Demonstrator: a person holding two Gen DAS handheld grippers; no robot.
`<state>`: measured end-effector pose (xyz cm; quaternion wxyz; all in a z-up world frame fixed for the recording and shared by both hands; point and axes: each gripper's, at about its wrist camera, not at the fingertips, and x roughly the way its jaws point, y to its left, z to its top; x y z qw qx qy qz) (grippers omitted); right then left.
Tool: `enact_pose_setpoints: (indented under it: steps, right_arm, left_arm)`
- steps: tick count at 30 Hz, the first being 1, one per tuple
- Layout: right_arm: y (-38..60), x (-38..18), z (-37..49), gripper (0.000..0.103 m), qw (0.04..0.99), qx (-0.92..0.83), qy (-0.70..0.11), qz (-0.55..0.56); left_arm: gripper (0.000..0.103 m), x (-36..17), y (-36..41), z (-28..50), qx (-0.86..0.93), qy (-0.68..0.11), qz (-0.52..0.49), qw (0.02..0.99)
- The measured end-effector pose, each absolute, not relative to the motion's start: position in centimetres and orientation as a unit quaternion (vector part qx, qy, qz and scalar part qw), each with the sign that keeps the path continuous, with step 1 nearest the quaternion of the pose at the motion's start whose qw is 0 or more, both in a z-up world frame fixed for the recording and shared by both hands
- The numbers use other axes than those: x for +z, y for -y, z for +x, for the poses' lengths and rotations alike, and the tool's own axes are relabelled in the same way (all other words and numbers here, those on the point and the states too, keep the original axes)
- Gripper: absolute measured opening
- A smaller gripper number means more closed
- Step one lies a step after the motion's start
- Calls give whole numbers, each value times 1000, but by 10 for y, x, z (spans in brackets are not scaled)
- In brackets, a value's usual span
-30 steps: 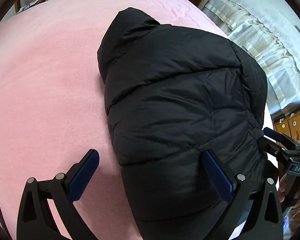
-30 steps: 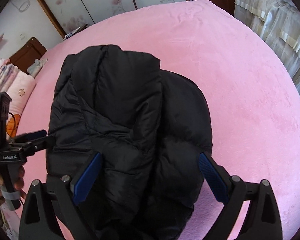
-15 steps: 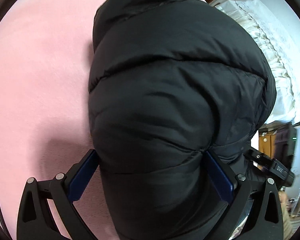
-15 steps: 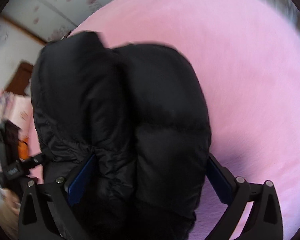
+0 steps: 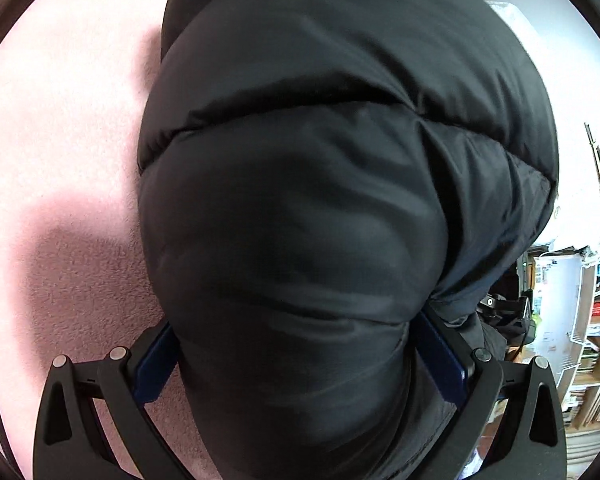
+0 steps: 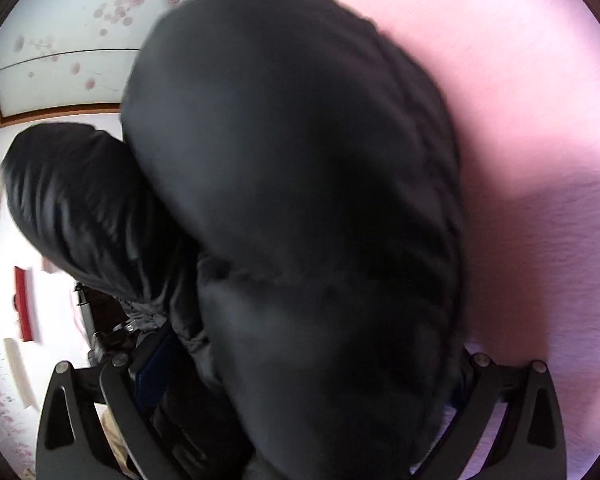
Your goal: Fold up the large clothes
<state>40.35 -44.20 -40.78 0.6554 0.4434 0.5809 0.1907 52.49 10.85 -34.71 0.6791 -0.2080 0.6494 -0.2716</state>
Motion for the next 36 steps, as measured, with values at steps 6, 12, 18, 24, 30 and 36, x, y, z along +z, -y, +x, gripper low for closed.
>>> enact_pose_setpoints:
  steps: [6, 12, 18, 24, 30, 36]
  right_arm:
    - [419, -407, 404, 103, 641, 236, -592, 427]
    - [415, -387, 391, 83, 665, 243, -567, 420]
    - [410, -361, 374, 65, 684, 254, -542, 417]
    - [372, -309, 367, 64, 707, 267, -519, 400]
    - [284, -268, 396, 64, 718, 293, -508, 374]
    - [180, -276, 448, 64, 703, 315, -521, 367]
  left_arm:
    - [103, -352, -110, 530, -270, -657, -208, 673]
    - [71, -328, -98, 519, -292, -629, -166, 701]
    - [44, -301, -114, 509, -311, -601, -162, 718]
    - [44, -263, -157, 498, -326, -577, -166, 730]
    - [46, -226, -246, 496, -320, -554, -153, 753]
    - [48, -218, -341, 500, -271, -559, -140, 771]
